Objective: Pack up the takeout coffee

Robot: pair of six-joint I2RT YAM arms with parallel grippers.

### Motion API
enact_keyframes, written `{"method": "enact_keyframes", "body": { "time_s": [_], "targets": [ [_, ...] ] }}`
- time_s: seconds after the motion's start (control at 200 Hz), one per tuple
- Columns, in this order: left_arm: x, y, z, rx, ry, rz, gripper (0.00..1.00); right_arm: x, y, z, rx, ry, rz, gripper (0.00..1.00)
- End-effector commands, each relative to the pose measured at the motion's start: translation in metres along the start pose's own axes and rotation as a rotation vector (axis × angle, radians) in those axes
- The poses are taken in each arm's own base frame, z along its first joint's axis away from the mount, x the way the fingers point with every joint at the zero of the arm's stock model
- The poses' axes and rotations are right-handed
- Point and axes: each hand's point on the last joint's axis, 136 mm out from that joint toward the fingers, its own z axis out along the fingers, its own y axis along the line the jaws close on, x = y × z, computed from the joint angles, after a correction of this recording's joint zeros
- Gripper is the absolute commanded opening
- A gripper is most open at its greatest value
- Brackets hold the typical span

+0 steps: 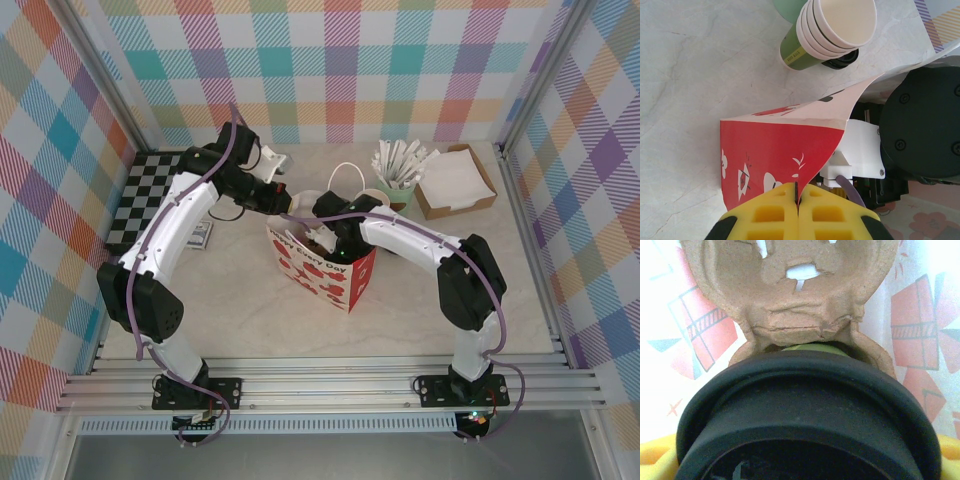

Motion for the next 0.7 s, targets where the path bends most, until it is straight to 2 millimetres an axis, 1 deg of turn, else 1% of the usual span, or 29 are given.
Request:
{"method": "enact_keyframes", "body": {
  "time_s": [0.0,0.425,0.695],
  "targets": [
    [0.004,-0.005,-0.008,0.018,-0.001,0.007,0.00,0.049,-0.015,0.074,0.028,0.253,0.000,0.43],
    [0.004,-0.004,-0.007,0.019,0.002,0.007,0.00,0.061,-0.018,0.079,0.044,0.303,-0.001,0.42],
    [0.005,-0.005,-0.005,0.028,0.008,0.000,0.00,0.066,-0.020,0.090,0.054,0.343,0.015,0.42]
  ]
}}
